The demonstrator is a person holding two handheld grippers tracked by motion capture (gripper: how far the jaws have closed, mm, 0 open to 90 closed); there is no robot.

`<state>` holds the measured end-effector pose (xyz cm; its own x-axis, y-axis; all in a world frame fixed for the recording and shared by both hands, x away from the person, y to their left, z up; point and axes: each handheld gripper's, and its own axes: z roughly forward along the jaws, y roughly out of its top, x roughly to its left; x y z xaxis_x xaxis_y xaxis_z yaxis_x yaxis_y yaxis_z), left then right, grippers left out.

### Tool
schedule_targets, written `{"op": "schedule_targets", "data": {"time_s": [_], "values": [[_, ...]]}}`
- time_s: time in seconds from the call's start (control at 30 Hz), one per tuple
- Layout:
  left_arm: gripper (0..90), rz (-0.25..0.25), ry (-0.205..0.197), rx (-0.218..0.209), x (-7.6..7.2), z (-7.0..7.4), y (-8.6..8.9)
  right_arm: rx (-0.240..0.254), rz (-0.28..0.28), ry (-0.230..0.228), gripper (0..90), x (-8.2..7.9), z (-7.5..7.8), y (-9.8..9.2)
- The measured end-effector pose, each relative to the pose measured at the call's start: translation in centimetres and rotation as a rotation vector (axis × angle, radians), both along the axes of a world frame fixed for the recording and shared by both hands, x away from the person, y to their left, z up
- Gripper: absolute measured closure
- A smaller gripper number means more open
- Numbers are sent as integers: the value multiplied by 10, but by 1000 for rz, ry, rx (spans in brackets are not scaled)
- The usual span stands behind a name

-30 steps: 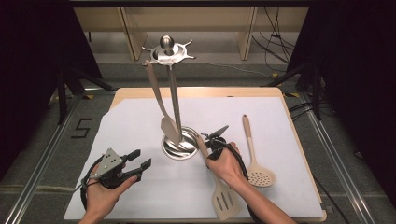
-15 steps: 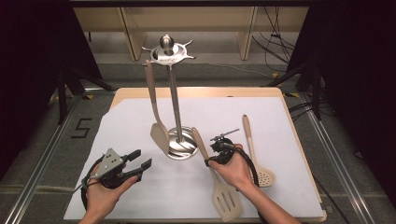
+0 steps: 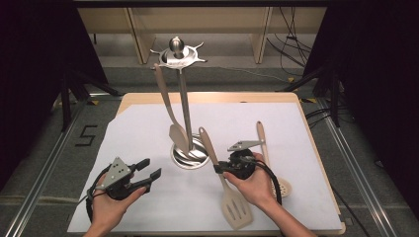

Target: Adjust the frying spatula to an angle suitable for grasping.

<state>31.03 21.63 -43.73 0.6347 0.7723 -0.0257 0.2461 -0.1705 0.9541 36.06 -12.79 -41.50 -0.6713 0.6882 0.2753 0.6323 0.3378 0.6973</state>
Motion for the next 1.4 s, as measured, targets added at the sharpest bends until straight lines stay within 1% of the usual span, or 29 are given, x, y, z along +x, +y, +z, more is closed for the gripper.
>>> {"op": "schedule_targets", "data": {"time_s": [0.07,0.13,0.17,0.2,0.23,0.27,0.3,0.33,0.37,0.4,0.43,0.5,0.57,0.6,0.67,0.7,0.73,0.83,0.9,0.93,1.03,1.07,1.13,1.17,1.27,1.3,1.33,1.37,1.4], "values": [[442,0,-2,1,0,0,0,-1,11,-47,774,-3,3,-2],[442,0,-1,4,0,0,0,25,23,-72,774,-6,5,-2],[442,1,1,1,0,0,0,15,17,-85,774,-8,8,-3],[442,-1,0,1,0,0,0,24,17,-86,774,-10,9,-3],[441,-3,-3,2,0,0,0,21,37,-120,774,-9,10,-5],[442,-2,-1,-1,0,0,0,22,32,-134,774,-10,12,-6],[441,-3,-1,-1,0,0,0,41,40,-128,774,-11,13,-7],[441,-2,-1,0,0,0,0,45,44,-149,775,-11,13,-7],[441,-2,0,-1,0,0,-1,63,50,-139,775,-12,14,-8],[441,-2,0,0,0,0,0,64,30,-135,774,-15,16,-8],[441,-2,-1,0,0,0,-1,62,33,-159,774,-15,17,-9],[441,-14,-17,31,1,0,1,85,55,-199,775,-14,19,-11],[441,-12,-16,30,1,0,1,93,44,-219,775,-16,22,-12],[441,-5,-6,15,0,0,0,96,50,-238,775,-16,23,-12],[441,0,-1,-3,-1,0,-1,108,44,-246,775,-19,26,-12],[441,0,-1,-3,-1,0,-1,109,49,-264,775,-19,27,-13],[441,0,-2,-1,-1,0,-1,115,42,-258,775,-20,28,-12],[441,0,-4,1,-1,0,-1,129,56,-299,775,-19,30,-12],[441,-1,-5,0,0,0,0,126,47,-277,775,-23,33,-11],[441,0,-4,1,0,0,0,118,63,-303,775,-21,34,-12],[441,0,-6,1,-1,0,0,135,60,-307,775,-23,38,-9],[441,0,-7,2,-1,0,0,128,64,-311,775,-23,40,-10],[441,1,-6,-1,-1,0,0,134,81,-335,775,-22,43,-9],[441,0,-8,1,-1,0,0,134,73,-331,775,-23,46,-8],[441,-11,-19,-8,1,0,0,146,79,-359,775,-23,52,-7],[441,-12,-21,-7,1,0,0,144,73,-337,775,-25,54,-6],[441,-11,-19,-8,1,0,0,145,86,-360,775,-24,55,-6],[441,-11,-20,-8,1,0,0,149,77,-346,775,-25,57,-5],[441,-9,-17,-9,1,0,0,141,85,-369,775,-24,59,-6]]}}
